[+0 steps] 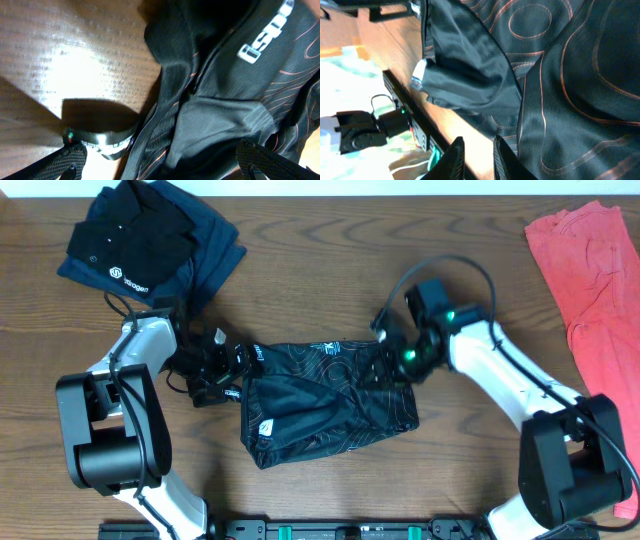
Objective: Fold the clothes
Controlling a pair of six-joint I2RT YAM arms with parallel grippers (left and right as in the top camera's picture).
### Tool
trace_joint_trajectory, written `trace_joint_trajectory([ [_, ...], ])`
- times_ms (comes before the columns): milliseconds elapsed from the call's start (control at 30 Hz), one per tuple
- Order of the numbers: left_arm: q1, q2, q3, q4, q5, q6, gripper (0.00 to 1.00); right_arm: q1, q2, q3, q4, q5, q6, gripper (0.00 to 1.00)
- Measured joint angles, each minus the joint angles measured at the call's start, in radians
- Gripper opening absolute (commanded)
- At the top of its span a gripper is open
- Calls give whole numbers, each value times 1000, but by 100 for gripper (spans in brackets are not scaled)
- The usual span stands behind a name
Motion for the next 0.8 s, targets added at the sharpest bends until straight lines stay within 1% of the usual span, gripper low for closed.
trace_joint_trajectory([
  [67, 0, 1, 0, -2, -2, 0, 98, 0, 4, -94, 97, -49, 23, 20],
  [133, 0, 1, 0, -3, -3, 0, 98, 0, 11, -175, 157, -84, 53, 20],
  [167, 0, 2, 0, -4, -4, 0, 98, 0, 13, -214, 177, -95, 68, 17],
  [233, 0, 2, 0, -5, -5, 0, 98, 0, 13, -275, 188, -98, 97, 12],
  [333, 0, 2, 0, -7, -5, 0, 98, 0, 13, -315, 176, -74, 132, 11],
  [500, 0, 2, 0, -10, -7, 0, 98, 0, 11, -307, 141, 10, 182, 9],
  [633, 0, 2, 0, -13, -9, 0, 98, 0, -29, -254, 26, 88, 196, 12],
  [700, 0, 2, 0, -13, -10, 0, 98, 0, -79, -206, -43, 122, 191, 17],
  [800, 0, 2, 0, -13, -10, 0, 98, 0, -169, -121, -97, 148, 177, 25],
])
